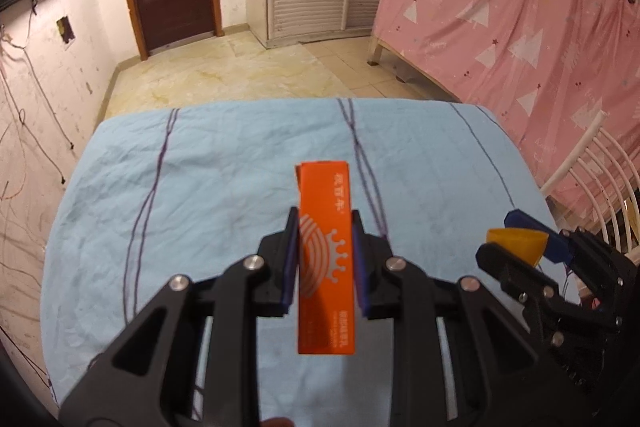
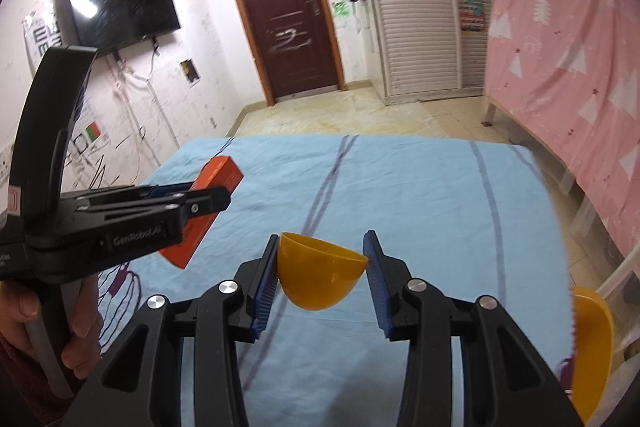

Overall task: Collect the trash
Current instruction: 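Carry the orange box and yellow lid over the yellow bin and open both grippers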

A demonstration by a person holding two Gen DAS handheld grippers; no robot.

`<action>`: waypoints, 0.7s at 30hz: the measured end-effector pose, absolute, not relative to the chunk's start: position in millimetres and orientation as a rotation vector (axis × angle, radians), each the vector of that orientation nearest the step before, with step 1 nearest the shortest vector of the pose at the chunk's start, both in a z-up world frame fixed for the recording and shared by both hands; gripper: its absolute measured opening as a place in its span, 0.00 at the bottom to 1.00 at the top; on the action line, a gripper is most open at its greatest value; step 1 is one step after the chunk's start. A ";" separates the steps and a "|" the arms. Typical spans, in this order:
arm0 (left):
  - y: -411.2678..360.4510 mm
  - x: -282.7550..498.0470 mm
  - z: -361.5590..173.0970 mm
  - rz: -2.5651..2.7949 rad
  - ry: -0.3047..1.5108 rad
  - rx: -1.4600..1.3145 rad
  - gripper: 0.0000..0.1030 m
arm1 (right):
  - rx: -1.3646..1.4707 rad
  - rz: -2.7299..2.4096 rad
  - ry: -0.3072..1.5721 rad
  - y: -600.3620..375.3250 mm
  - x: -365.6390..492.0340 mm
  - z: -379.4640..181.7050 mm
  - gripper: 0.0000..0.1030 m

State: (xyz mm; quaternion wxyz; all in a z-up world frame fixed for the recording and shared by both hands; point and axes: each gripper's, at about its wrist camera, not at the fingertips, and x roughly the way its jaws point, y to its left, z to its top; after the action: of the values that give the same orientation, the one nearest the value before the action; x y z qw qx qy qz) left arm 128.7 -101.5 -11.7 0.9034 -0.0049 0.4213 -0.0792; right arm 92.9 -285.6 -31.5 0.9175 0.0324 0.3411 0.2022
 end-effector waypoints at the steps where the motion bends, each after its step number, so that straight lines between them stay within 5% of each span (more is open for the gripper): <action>1: -109.5 128.0 -10.2 -0.173 0.868 -0.001 0.21 | 0.071 0.405 0.694 -293.6 91.8 -30.0 0.34; 21: -259.1 108.8 -5.8 -0.377 0.841 0.152 0.21 | 0.200 0.182 0.618 -448.7 61.4 -32.5 0.34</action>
State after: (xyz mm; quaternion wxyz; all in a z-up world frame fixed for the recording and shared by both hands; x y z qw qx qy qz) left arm 108.8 -259.1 -5.8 0.8930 0.0730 0.4052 -0.1819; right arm 61.4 -448.7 -32.5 0.9437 0.0982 0.3029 0.0892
